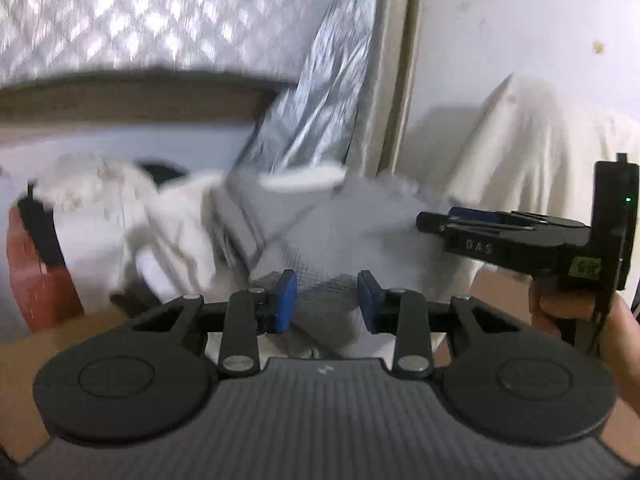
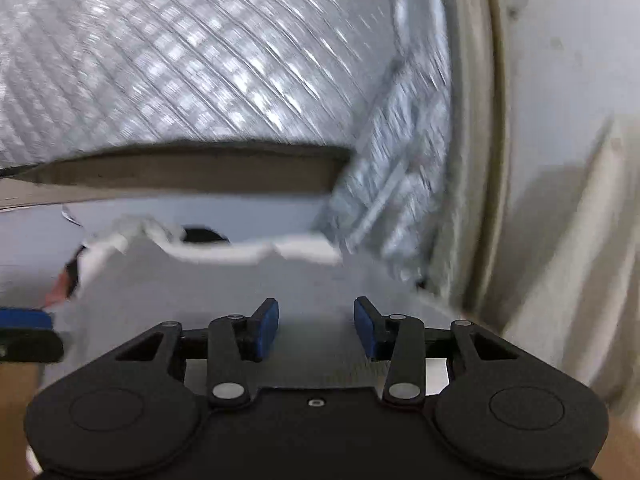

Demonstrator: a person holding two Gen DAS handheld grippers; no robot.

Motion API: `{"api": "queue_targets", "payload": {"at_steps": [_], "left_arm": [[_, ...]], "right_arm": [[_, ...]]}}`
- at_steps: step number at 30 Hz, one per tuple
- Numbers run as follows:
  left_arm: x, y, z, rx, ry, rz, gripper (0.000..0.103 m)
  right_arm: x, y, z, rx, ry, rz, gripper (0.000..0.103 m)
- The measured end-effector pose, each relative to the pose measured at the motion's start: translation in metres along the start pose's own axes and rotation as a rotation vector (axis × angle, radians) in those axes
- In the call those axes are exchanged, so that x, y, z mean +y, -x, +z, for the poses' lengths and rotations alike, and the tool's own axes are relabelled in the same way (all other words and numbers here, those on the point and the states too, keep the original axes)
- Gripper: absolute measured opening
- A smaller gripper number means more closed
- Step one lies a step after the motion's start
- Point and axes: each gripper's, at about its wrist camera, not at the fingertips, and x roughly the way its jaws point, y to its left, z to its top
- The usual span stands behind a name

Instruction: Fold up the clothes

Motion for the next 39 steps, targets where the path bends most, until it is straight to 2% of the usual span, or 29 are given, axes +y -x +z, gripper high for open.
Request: {"api": "queue_targets", "payload": {"at_steps": [3,4,5,6,8,10,11,12,14,15,18,21,24,26,28,31,33,36,39], "left_arm": [[0.006,-0.010,-0.002,0.046,0.039,0.023,0.038],[0.008,-0.012,-0.001,0.055,0.059,0.029,0.044],[0.011,-0.014,0.000,0.069,0.080,0.057,0.065],[0.012,-0.016,0.001,0.085,0.087,0.097,0.082],[0.011,-0.018,0.002,0.099,0.061,0.128,0.089],[0.009,-0.015,0.000,0.100,0.045,0.087,0.089],[0.008,-0.012,0.000,0.102,0.053,0.069,0.089],[0.007,-0.009,0.001,0.103,0.060,0.062,0.090],[0.003,0.005,0.002,0.097,0.056,0.072,0.092],[-0.001,0.007,0.005,0.092,0.042,0.076,0.096],[-0.014,0.022,0.012,0.082,0.006,0.089,0.099],[-0.036,0.038,0.015,0.079,-0.023,0.069,0.099],[-0.059,0.054,0.019,0.075,-0.053,0.047,0.099],[-0.074,0.064,0.018,0.082,-0.079,0.017,0.099],[-0.088,0.074,0.019,0.093,-0.120,-0.038,0.100],[-0.108,0.091,0.023,0.082,-0.202,-0.113,0.103],[-0.120,0.105,0.022,0.073,-0.262,-0.116,0.103],[-0.127,0.129,0.014,0.077,-0.318,-0.089,0.103],[-0.118,0.146,0.004,0.118,-0.284,-0.068,0.103]], "right_arm": [[-0.009,-0.003,-0.011,0.002,-0.074,0.005,0.056],[-0.012,-0.005,-0.012,0.009,-0.093,0.009,0.057],[-0.014,-0.007,-0.010,0.022,-0.112,0.013,0.058],[-0.016,-0.009,-0.009,0.040,-0.130,0.017,0.059],[-0.016,-0.004,-0.011,0.056,-0.180,0.017,0.064],[-0.004,0.016,-0.021,0.085,-0.188,-0.039,0.068],[0.002,0.026,-0.019,0.127,-0.170,-0.073,0.072],[0.008,0.035,-0.013,0.173,-0.131,-0.082,0.072],[0.021,0.058,-0.003,0.248,0.001,-0.055,0.071],[0.024,0.072,0.001,0.267,0.025,-0.059,0.072],[0.030,0.117,0.012,0.317,0.046,-0.082,0.072],[0.038,0.159,0.012,0.338,0.063,-0.058,0.076],[0.053,0.193,0.003,0.291,0.106,-0.086,0.085],[0.063,0.213,-0.004,0.251,0.119,-0.091,0.086],[0.068,0.225,-0.012,0.203,0.079,-0.121,0.086],[0.071,0.239,-0.022,0.143,-0.026,-0.230,0.085],[0.071,0.244,-0.025,0.141,-0.099,-0.216,0.084],[0.077,0.253,-0.030,0.114,-0.134,-0.250,0.085],[0.080,0.262,-0.037,0.122,-0.178,-0.247,0.085]]}}
